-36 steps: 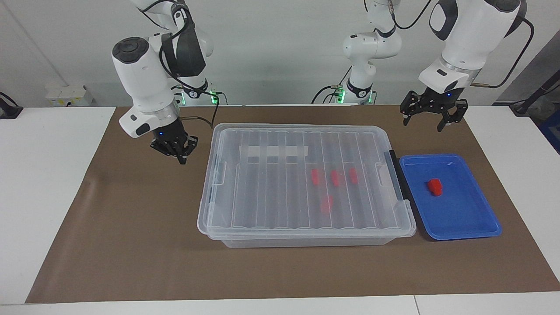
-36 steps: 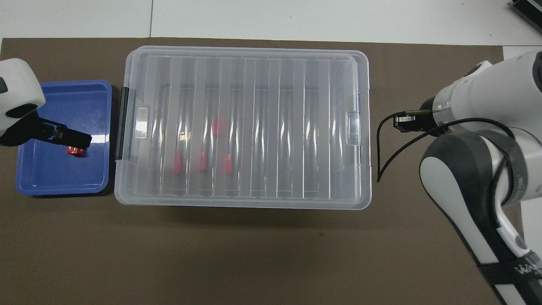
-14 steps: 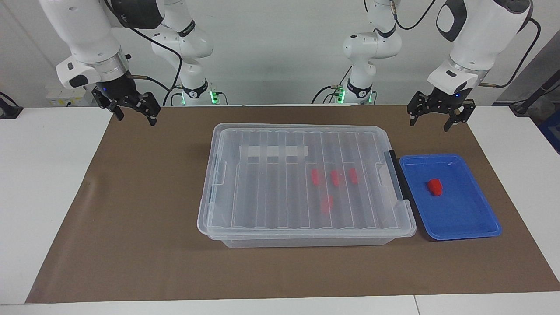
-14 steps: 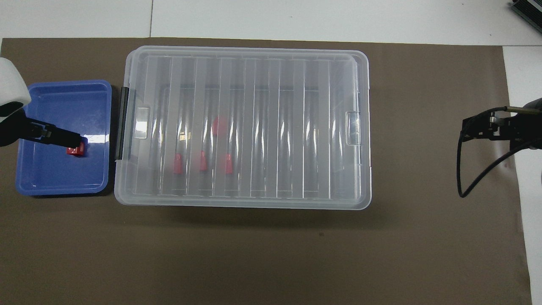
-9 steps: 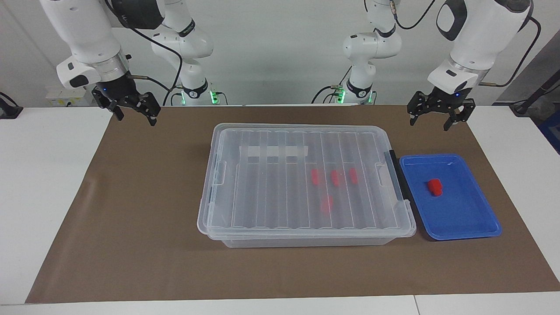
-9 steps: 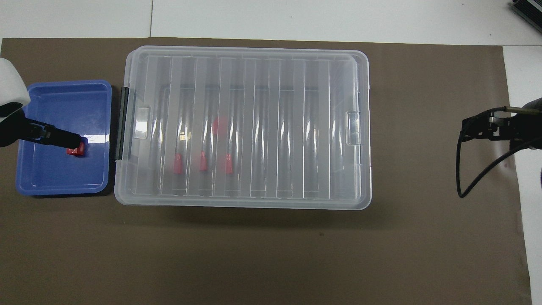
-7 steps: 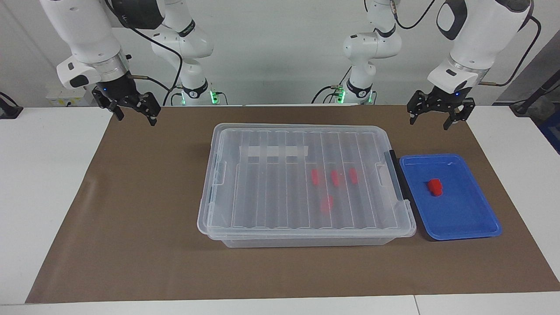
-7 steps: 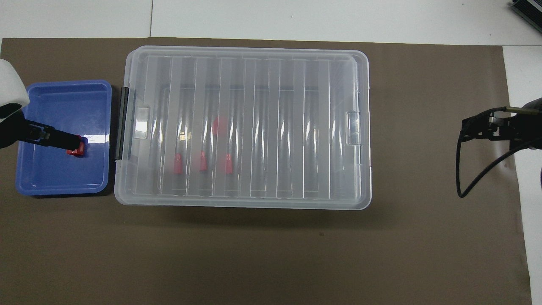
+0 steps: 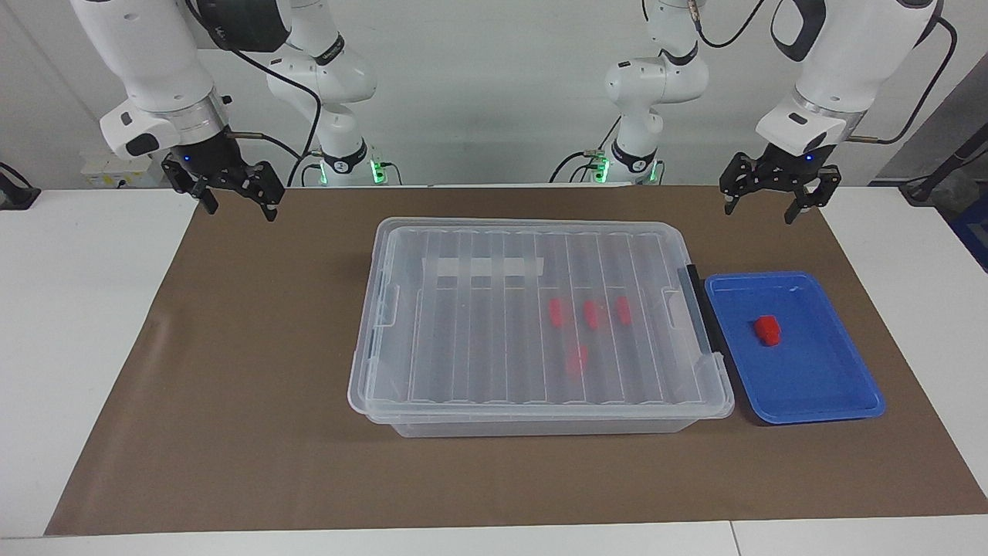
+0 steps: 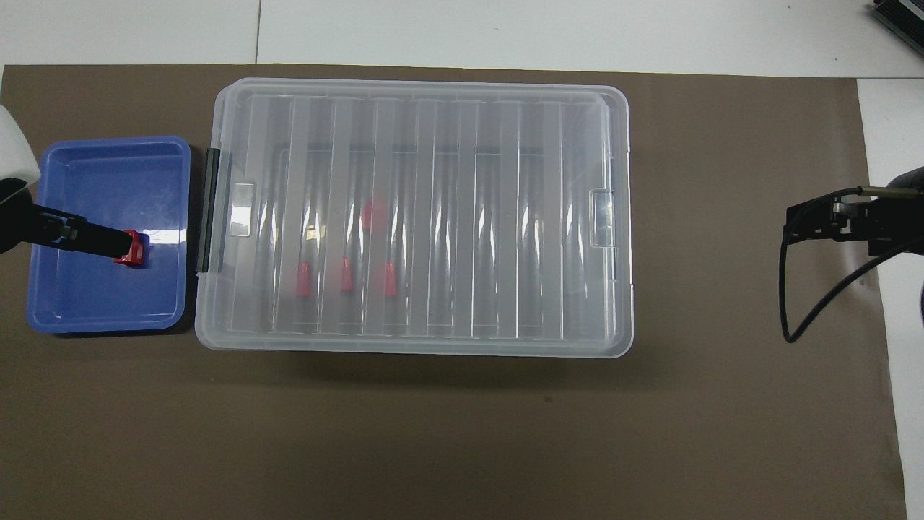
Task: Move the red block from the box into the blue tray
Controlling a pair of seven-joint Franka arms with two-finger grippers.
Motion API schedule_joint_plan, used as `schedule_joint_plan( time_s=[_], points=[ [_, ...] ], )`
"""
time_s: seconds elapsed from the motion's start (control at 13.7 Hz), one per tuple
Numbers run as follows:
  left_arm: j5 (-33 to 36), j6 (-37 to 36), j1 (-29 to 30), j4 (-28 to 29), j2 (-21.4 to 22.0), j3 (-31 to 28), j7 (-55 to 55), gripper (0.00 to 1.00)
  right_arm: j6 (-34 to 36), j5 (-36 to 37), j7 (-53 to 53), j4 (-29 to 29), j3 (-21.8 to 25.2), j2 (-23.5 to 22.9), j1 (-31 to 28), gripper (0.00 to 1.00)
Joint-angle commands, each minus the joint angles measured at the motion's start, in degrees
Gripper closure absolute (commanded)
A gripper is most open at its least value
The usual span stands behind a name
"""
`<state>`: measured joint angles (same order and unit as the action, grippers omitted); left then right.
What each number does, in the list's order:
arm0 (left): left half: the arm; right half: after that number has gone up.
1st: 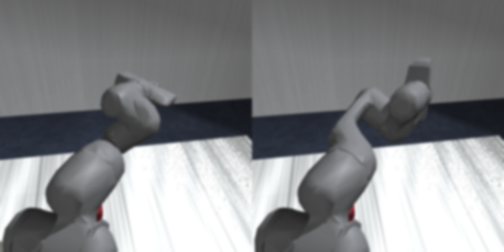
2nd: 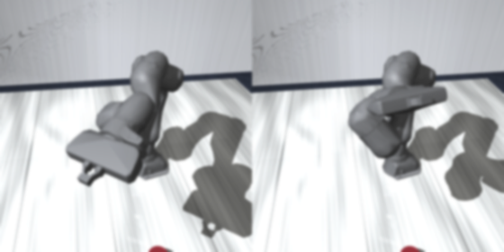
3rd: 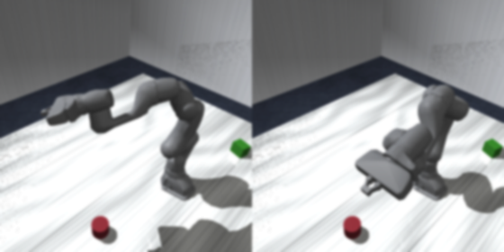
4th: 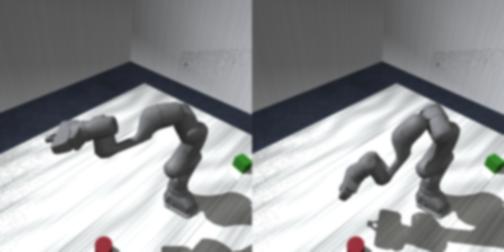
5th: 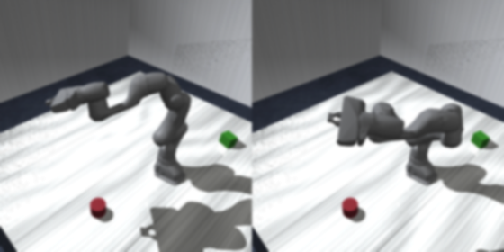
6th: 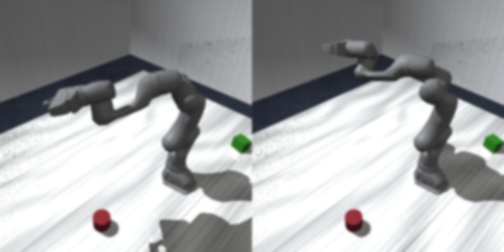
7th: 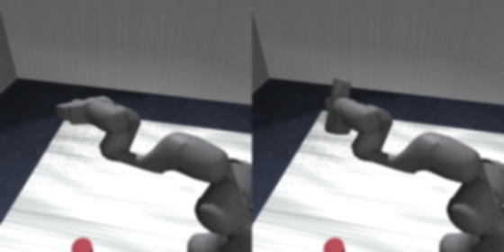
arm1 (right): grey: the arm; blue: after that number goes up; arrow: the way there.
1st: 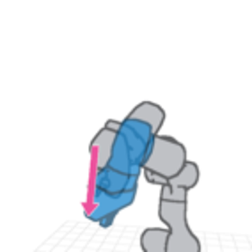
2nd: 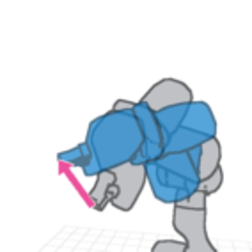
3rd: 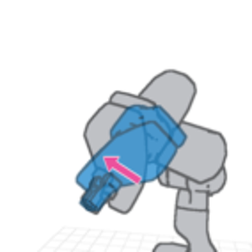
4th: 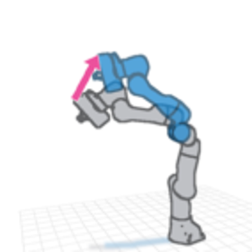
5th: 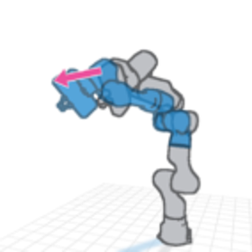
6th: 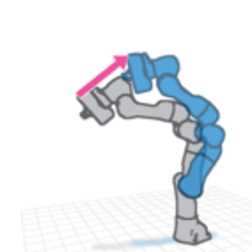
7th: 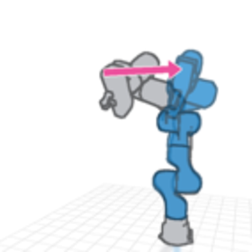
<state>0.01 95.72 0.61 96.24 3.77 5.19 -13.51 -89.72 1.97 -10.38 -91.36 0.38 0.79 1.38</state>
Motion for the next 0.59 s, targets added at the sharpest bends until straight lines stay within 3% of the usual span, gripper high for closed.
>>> schedule_joint_plan(
  time_s=[0.0,0.51],
  points=[
    [0.8,-1.0,0.6,0.6,0.9,0.3,0.2,0.00,0.0,0.2,1.3,-0.8,0.5,0.8,0.4,0.00],
    [0.8,-1.1,0.6,0.6,0.9,0.3,0.3,0.00,-0.2,0.2,0.6,-0.8,0.5,0.8,0.5,0.00]
  ],
)
